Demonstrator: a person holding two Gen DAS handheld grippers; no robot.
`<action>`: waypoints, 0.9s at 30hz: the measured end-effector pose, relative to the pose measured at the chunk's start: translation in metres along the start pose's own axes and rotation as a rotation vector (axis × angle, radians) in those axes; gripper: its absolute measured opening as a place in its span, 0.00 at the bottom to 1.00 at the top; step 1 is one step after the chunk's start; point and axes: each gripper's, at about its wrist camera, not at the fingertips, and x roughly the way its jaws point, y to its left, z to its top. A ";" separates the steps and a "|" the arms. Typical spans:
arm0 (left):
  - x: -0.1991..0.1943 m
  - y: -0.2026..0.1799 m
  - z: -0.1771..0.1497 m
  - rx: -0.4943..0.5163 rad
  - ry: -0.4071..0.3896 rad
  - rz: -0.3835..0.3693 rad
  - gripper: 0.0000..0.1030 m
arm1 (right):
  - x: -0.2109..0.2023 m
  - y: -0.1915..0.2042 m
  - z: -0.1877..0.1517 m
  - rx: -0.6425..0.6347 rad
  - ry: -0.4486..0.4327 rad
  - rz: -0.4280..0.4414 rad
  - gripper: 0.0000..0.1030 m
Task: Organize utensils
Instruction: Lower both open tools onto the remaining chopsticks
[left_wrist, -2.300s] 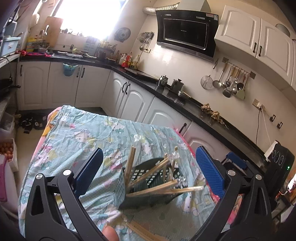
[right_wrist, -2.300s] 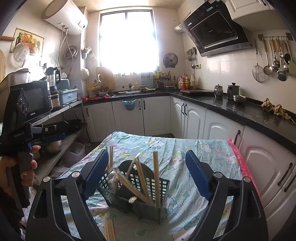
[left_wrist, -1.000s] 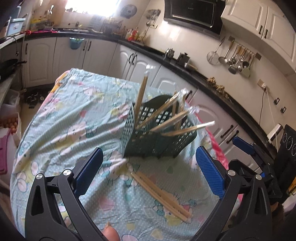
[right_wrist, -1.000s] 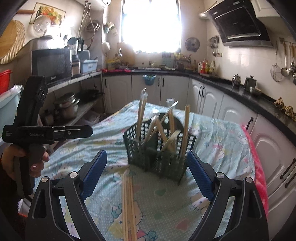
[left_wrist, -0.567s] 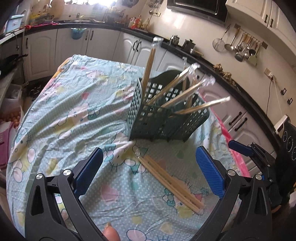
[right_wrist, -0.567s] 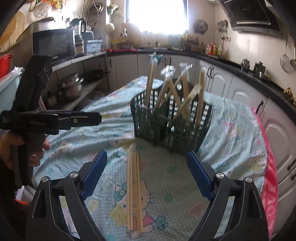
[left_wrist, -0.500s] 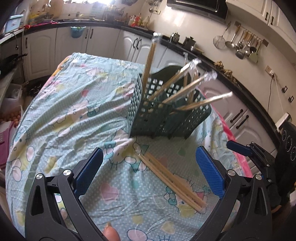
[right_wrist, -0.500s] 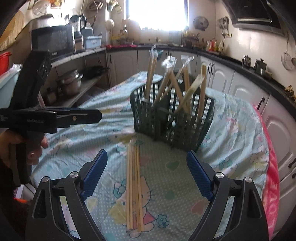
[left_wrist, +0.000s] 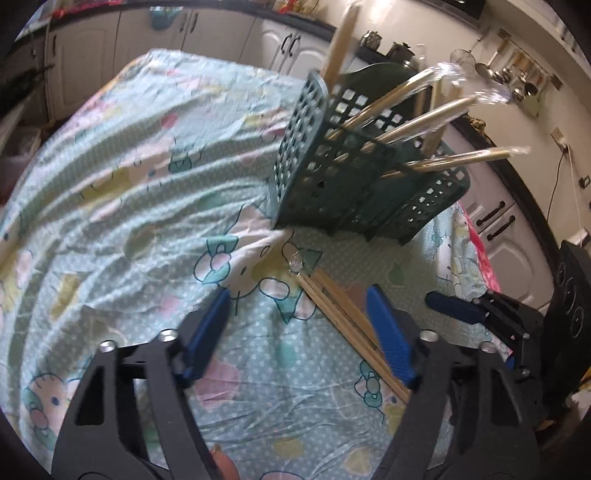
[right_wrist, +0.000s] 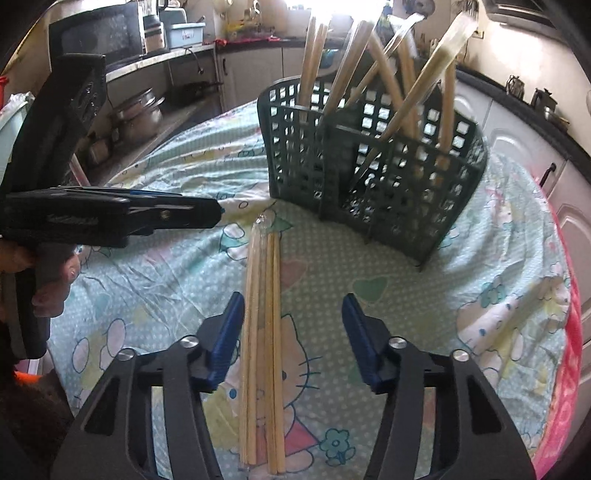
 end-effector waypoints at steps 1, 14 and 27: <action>0.002 0.002 0.001 -0.014 0.008 -0.012 0.56 | 0.004 0.000 0.001 0.001 0.009 0.010 0.45; 0.037 0.019 0.016 -0.128 0.096 -0.107 0.33 | 0.046 0.001 0.018 0.020 0.090 0.066 0.28; 0.057 0.020 0.028 -0.146 0.128 -0.079 0.27 | 0.065 -0.011 0.037 0.087 0.133 0.064 0.18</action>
